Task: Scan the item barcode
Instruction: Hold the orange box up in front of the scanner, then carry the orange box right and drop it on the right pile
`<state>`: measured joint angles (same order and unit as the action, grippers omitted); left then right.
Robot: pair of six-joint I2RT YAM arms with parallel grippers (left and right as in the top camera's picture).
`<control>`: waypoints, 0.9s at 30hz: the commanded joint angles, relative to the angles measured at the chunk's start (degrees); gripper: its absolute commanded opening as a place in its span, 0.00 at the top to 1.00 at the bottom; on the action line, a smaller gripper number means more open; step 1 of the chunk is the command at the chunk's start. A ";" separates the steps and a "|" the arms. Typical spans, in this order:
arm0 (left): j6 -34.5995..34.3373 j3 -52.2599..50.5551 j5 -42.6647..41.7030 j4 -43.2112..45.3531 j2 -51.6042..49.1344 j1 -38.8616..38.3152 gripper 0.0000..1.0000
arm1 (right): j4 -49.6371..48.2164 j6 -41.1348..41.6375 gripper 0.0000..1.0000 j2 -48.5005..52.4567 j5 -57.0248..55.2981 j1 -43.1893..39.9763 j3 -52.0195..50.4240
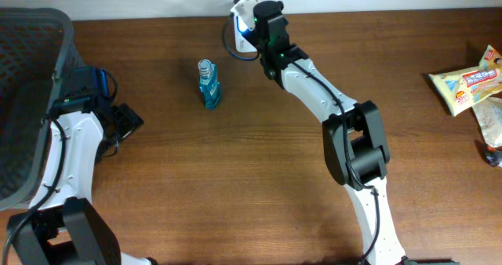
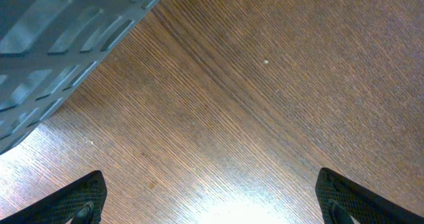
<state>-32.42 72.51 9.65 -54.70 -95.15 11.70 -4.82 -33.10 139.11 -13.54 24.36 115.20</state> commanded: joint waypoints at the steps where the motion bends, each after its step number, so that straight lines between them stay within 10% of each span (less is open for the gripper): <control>1: -0.15 -0.33 0.24 -0.11 -0.52 0.46 0.01 | -1.33 -5.99 0.96 -0.09 2.47 0.85 0.52; 12: -0.13 -0.33 0.24 -0.11 -0.52 0.46 0.01 | -0.63 -2.34 0.96 0.11 -5.14 0.46 1.27; 19: -0.15 -0.33 0.24 -0.09 -0.52 0.46 0.01 | 5.70 22.16 0.96 -6.32 -12.83 -5.49 3.02; 27: -0.13 -0.33 0.24 -0.11 -0.52 0.46 0.01 | 34.88 46.82 0.96 -15.47 -12.83 -24.65 3.02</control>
<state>-32.40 72.47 9.65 -54.70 -95.15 11.70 23.77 -1.13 128.57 -24.58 7.09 117.21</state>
